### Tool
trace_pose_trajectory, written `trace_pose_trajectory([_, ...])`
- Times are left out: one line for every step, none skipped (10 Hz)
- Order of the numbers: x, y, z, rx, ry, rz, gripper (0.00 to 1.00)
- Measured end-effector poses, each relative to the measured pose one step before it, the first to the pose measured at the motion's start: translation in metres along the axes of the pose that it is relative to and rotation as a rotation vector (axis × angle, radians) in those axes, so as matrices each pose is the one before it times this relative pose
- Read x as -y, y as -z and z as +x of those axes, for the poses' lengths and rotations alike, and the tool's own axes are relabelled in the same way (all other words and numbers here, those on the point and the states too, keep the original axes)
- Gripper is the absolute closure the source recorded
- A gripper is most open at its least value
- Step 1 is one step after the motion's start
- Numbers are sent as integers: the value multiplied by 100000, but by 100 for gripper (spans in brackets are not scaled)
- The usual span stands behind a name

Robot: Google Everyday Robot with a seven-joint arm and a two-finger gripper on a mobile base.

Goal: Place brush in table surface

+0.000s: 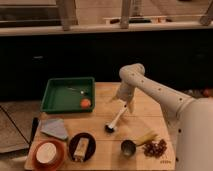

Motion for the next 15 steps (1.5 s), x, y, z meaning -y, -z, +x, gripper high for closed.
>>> trace_pose_trajectory([30, 338, 183, -455, 245, -138, 20])
trace_pose_trajectory([-117, 324, 237, -419, 34, -157, 20])
trace_pose_trajectory([-35, 175, 110, -201, 98, -116, 20])
trace_pose_trajectory([39, 42, 48, -155, 203, -140, 20])
trace_pose_trajectory([168, 126, 45, -278, 498, -146, 20])
trace_pose_trajectory([7, 68, 66, -212, 239, -161, 20])
trace_pose_trajectory([-40, 80, 30, -107, -55, 7, 20])
trace_pose_trajectory([-21, -15, 3, 14, -25, -13, 20])
trace_pose_trajectory([60, -12, -27, 22, 99, -10, 20])
trace_pose_trajectory([-21, 5, 9, -11, -29, -2, 20])
trace_pose_trajectory([-9, 8, 5, -5, -27, 13, 20])
trace_pose_trajectory([-11, -11, 0, 11, -12, -11, 20])
trace_pose_trajectory([7, 6, -2, -5, 14, 7, 20])
trace_pose_trajectory([-35, -1, 14, -5, -58, 0, 20])
trace_pose_trajectory([19, 7, -5, -2, 18, 7, 20])
